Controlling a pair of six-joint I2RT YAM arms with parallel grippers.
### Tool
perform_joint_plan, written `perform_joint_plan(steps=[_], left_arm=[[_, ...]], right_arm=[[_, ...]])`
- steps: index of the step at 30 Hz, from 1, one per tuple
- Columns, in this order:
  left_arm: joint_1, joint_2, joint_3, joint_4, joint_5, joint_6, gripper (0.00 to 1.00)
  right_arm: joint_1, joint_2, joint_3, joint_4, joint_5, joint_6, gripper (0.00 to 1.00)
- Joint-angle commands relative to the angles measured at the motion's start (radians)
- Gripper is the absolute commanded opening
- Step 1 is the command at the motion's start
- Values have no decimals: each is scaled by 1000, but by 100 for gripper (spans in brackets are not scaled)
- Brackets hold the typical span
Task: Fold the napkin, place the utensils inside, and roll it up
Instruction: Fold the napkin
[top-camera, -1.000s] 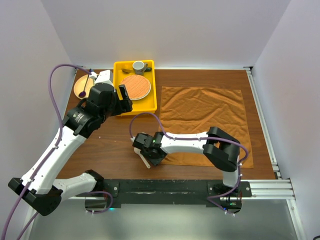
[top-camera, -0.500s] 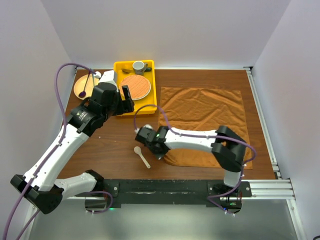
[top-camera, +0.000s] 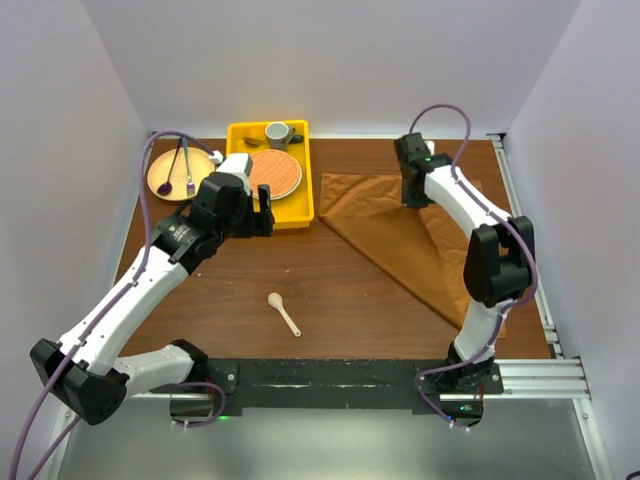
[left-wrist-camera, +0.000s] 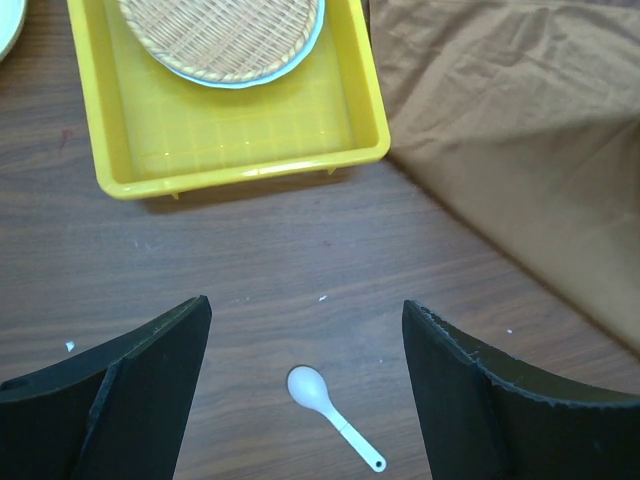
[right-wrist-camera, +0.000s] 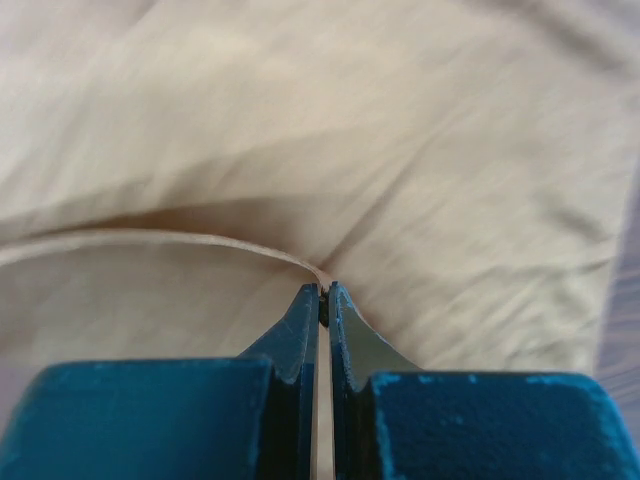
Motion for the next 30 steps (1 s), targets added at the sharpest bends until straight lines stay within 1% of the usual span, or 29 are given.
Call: perform_joint_plan(steps=[1,6,8,11,15,19,20,27,30], left_arm=[[5,-21,-57,20,26,27,83],[5,-25,-84,14,22,36,83],[7,-12,-81,19,26,41,83],[7,6,-81,23,38,50,82],[7,17,-78,36,45,64,82],[5,43,-46,36,63,68,83],[5,52,-41,37,66,73,83],[5,95,15,26,83,71,83],[5,109,37,20,83,68,83]], right_arm=[[-99,42,114,57,40,-71,0],[-220,129,195,74,53,-88,0],[-254,160,220,108,45,-104,0],[-292,217,280,114,46,-134,0],[-317,263,347,129,50,-169,0],[-328,301,396,122,59,-171,0],[-367,317,405,122,53,-168,0],[-429,375,497,116,33,-130,0],[-455,384,505,131,2,-125,0]])
